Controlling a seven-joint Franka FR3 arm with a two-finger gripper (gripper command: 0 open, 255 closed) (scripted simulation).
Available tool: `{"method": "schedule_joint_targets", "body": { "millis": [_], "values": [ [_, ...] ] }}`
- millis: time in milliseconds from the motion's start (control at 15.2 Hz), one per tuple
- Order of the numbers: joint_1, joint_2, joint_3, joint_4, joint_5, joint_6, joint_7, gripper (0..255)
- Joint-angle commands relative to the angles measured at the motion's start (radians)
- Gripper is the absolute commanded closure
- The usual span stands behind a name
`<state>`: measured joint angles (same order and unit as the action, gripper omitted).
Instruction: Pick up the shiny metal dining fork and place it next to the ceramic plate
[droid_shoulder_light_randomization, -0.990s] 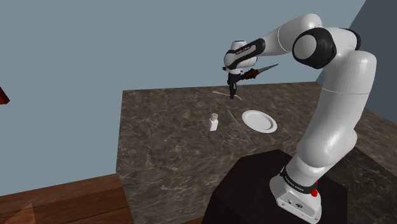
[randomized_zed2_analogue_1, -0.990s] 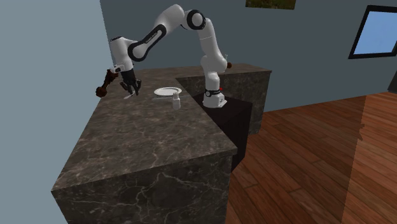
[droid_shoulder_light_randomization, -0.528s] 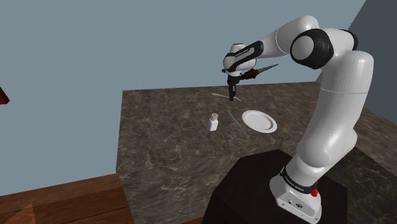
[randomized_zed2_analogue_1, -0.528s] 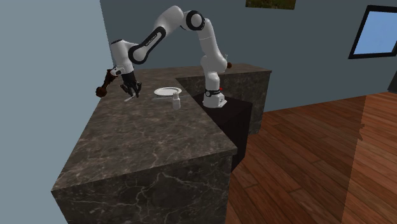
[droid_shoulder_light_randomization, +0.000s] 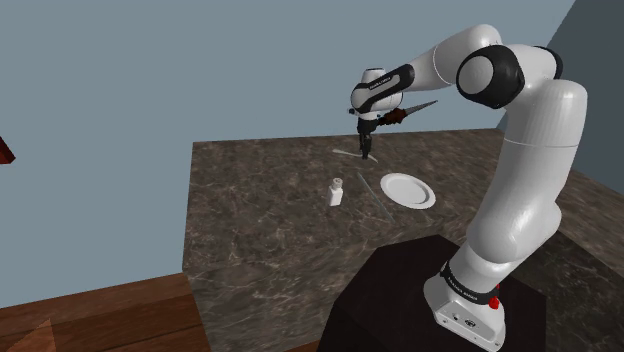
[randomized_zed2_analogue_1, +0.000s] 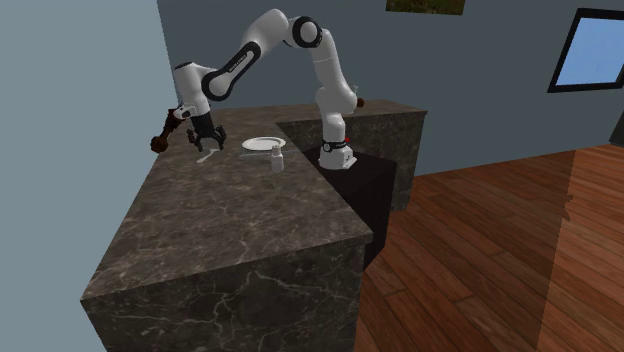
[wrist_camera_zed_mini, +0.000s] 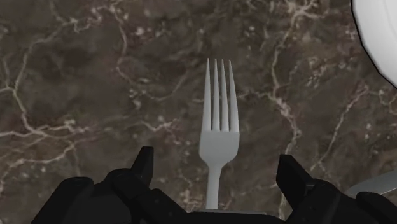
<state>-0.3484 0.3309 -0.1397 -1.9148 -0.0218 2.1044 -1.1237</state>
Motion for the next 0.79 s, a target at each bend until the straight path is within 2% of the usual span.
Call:
{"method": "schedule_joint_targets", "body": {
  "millis": [0, 198, 726],
  "values": [
    [0.001, -0.012, 0.0, 0.018, -0.001, -0.031, 0.001, 0],
    [0.005, -0.041, 0.0, 0.077, -0.004, -0.118, 0.003, 0],
    [0.005, -0.041, 0.0, 0.077, -0.004, -0.118, 0.003, 0]
  ]
}}
